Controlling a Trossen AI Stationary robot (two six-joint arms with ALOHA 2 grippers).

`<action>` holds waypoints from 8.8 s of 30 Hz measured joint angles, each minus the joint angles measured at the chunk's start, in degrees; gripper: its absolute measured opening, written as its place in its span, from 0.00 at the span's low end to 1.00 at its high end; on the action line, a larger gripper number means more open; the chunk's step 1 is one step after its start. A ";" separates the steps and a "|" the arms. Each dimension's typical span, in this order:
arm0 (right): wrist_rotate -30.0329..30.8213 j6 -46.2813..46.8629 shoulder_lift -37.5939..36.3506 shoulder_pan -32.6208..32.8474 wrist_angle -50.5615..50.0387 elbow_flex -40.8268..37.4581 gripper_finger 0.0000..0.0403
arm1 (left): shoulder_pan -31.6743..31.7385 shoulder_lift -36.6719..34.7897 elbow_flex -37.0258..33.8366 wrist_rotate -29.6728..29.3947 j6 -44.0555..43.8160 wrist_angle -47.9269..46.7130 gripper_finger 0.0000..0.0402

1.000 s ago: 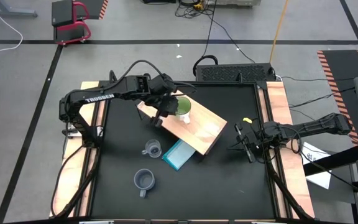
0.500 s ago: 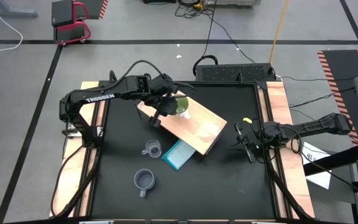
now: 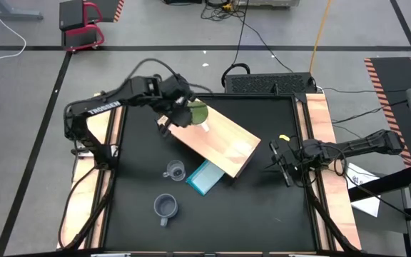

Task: Stack small to large cups/mugs on shelf
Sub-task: Put the green mug on the shelf, then put the blue mug on the shelf

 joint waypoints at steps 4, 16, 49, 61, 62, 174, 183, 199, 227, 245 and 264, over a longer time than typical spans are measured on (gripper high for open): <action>0.00 0.01 0.01 -0.01 0.56 0.01 0.00 | 1.80 0.06 6.26 6.90 2.83 -7.62 0.02; 0.00 0.01 0.01 -0.01 1.99 -0.01 0.00 | 9.29 0.50 10.29 18.60 17.19 -21.12 0.02; 0.31 -0.45 0.01 0.01 5.47 0.00 0.00 | 19.26 7.02 3.49 19.41 36.41 -21.61 0.02; 0.33 -1.52 0.01 0.01 5.43 0.02 0.00 | 21.03 7.50 3.54 20.06 35.00 -20.97 0.04; 0.33 -1.52 0.01 0.01 5.43 -0.01 0.00 | 21.01 7.48 3.54 20.00 34.31 -20.38 0.06; -0.02 -0.99 0.80 0.01 1.03 0.00 0.00 | 16.58 -49.03 -68.28 35.57 -46.05 73.45 0.00; -0.04 -0.69 0.78 0.01 1.03 0.02 0.00 | 14.34 -54.44 -78.16 28.11 -51.34 78.96 0.00; -1.99 3.03 -1.70 2.71 3.36 0.00 0.00 | 12.82 -64.71 -88.96 25.67 -52.16 80.61 0.00; 31.47 -2.22 -3.86 24.51 3.34 0.02 0.00 | 12.87 -65.83 -94.42 25.69 -47.96 80.65 0.00; 31.26 -2.03 -3.86 22.11 -0.51 0.01 0.00 | 12.85 -65.81 -97.57 25.78 -46.05 82.37 0.00; 8.90 -9.23 -3.88 22.13 -2.97 0.02 0.00 | 12.85 -65.81 -97.57 26.22 -43.07 80.84 0.00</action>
